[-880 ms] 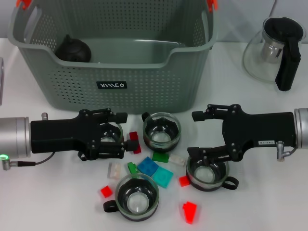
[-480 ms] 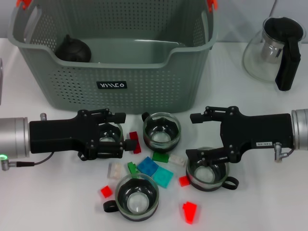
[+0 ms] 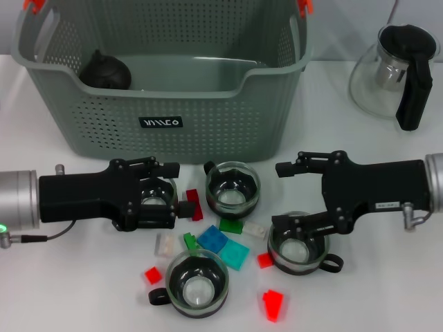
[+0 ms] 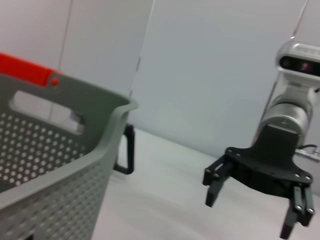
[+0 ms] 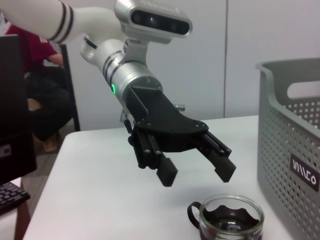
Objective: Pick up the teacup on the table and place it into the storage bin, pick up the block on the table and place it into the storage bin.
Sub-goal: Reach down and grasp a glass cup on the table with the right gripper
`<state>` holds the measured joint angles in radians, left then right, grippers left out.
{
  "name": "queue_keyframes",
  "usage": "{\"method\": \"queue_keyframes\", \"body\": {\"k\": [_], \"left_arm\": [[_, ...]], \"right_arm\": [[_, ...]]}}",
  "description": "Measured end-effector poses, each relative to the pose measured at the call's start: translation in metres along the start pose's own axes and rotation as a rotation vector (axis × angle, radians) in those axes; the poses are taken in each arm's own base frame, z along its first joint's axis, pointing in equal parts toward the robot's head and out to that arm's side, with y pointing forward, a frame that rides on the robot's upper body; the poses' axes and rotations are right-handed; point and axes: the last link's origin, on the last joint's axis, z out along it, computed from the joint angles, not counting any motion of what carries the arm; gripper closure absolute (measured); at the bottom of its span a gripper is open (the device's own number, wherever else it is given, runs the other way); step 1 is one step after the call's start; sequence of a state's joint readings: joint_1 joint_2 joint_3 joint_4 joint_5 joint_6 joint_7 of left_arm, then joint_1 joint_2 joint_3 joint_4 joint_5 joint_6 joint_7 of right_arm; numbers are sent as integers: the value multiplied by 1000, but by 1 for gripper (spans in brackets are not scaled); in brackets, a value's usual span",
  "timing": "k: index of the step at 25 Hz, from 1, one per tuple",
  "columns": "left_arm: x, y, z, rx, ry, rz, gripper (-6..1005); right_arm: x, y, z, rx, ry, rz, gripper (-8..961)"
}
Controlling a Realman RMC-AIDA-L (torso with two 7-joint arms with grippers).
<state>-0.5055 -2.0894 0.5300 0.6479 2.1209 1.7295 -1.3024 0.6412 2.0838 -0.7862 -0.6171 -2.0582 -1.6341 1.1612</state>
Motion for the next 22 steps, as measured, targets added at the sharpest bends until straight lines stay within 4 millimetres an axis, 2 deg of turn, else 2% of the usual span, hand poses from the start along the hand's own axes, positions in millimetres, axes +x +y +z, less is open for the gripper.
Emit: {"method": "queue_keyframes", "body": {"k": [3,11,15,22], "left_arm": [[0,5,-2,-23,13,5,163],[1,8,-1,-40,25,2,164],[1,7,-1,-30,35,-2,164],[2,6,-1,-22,47,-5,166]], "right_arm": [[-5,0,-6,-14,10,5,39],[-18,-2,-19,-66,167,49,40],[-27,-2,-18,-101,271,70,40],[-36,-3,-4,-148,421,96,40]]}}
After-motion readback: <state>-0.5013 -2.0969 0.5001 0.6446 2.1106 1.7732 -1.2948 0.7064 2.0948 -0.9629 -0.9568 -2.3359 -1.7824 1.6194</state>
